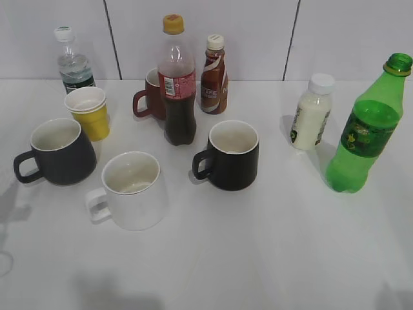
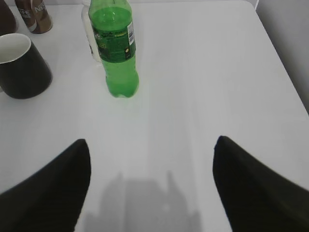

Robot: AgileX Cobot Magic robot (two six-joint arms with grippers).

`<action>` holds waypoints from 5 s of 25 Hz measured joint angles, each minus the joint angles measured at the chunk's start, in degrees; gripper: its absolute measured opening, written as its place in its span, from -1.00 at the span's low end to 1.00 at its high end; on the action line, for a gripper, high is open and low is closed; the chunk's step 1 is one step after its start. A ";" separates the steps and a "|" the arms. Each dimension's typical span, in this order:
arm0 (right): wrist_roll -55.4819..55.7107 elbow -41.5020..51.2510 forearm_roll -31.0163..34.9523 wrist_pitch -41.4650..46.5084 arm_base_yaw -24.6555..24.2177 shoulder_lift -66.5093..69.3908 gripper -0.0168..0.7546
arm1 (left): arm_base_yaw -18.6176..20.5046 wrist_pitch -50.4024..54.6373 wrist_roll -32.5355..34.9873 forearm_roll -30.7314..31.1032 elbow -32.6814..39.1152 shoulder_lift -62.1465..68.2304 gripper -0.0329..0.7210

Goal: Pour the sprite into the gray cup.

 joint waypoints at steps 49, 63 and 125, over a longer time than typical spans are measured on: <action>-0.05 0.00 0.35 0.00 0.00 0.00 0.57 | 0.00 -1.79 2.69 2.45 -22.42 31.41 -0.64; -2.06 -0.15 5.40 -20.07 0.00 5.25 0.57 | 0.04 1.63 3.23 4.73 -18.16 22.44 -0.77; -66.92 -3.27 25.97 -93.93 27.25 82.72 0.13 | -32.18 45.94 -1.95 15.81 -25.84 -13.81 -0.77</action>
